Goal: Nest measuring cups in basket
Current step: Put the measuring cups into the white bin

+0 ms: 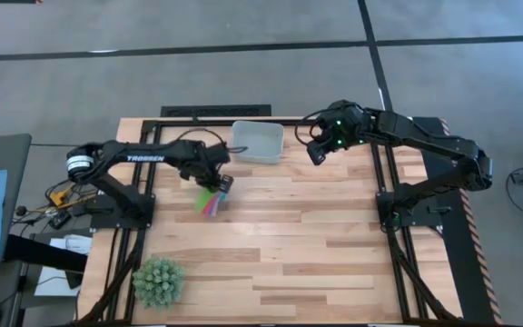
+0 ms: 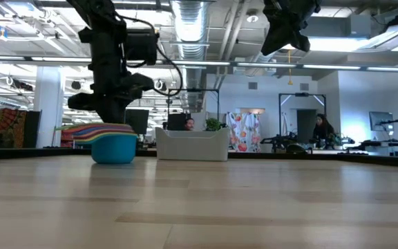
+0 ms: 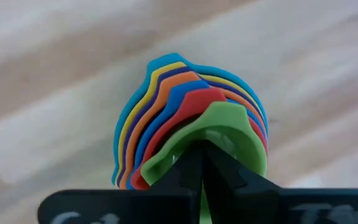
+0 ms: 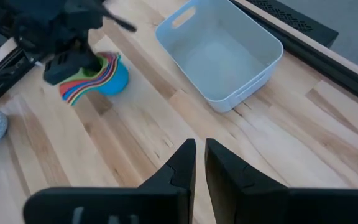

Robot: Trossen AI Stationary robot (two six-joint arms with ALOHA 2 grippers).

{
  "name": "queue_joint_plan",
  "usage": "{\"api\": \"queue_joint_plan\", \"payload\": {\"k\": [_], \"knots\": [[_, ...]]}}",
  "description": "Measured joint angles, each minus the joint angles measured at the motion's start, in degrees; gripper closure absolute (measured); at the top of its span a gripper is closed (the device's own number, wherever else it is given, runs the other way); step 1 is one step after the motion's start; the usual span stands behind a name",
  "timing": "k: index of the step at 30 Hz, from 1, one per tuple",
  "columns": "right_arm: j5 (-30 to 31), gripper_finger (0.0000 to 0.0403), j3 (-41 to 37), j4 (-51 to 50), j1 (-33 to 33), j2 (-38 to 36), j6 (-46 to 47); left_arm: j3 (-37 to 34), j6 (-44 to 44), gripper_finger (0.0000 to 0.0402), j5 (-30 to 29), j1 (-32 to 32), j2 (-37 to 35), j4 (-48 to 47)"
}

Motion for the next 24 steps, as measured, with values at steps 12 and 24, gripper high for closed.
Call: {"api": "queue_joint_plan", "payload": {"k": [12, 24], "knots": [[-3.39, 0.0342, 0.0, -0.1, -2.66, 0.0, -1.71, 9.47, 1.58, 0.0392, -1.16, -4.82, 0.07, -1.89], [-4.7, 0.0342, -0.03, -0.55, -0.83, -0.62, -1.05, 11.91, 3.11, 0.0243, 3.32, -3.58, 0.02, -5.33]]}}
